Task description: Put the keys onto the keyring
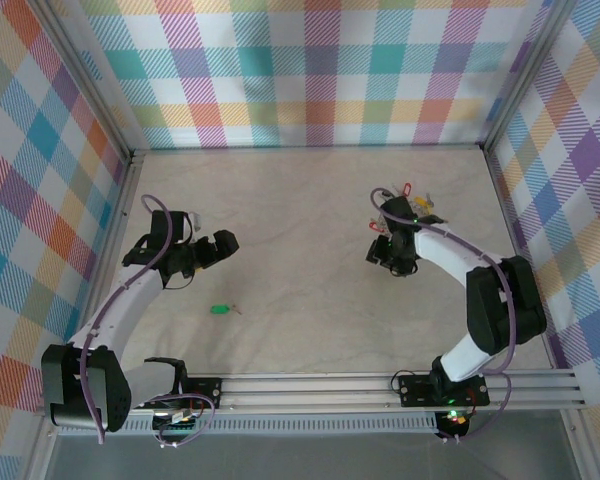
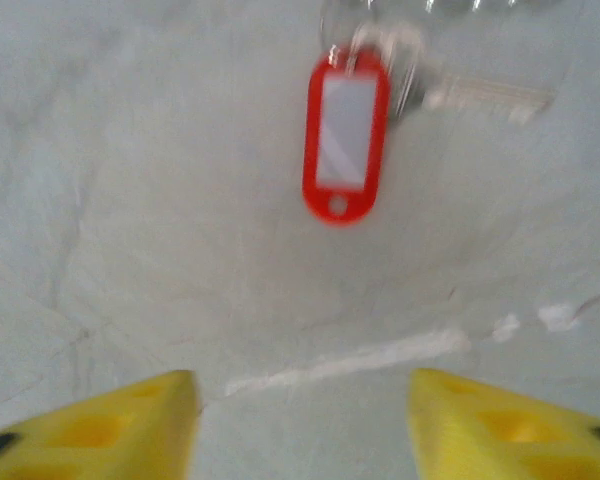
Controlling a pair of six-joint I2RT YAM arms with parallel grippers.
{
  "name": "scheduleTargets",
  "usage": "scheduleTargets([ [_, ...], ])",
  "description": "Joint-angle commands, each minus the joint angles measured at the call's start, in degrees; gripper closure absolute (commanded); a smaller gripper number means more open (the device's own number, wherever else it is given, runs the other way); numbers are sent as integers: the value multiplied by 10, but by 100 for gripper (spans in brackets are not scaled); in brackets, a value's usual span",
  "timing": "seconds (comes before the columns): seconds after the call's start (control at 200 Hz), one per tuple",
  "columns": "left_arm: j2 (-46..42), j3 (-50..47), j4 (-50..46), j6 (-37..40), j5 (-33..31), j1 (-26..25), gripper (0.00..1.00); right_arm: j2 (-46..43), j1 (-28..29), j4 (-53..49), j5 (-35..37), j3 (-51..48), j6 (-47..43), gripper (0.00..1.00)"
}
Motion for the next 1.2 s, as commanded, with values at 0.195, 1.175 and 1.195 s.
scheduleTargets([
  [0.195,0,3,6,-5,5,-2,0,86,-51,89,-36,60,-128,10],
  [1.175,-14,6,-8,0,3,-2,0,126,190,123,-128,30,-8,15],
  [1.195,-16,5,-9,0,2,-2,0,128,203,118,-127,37,-6,15],
])
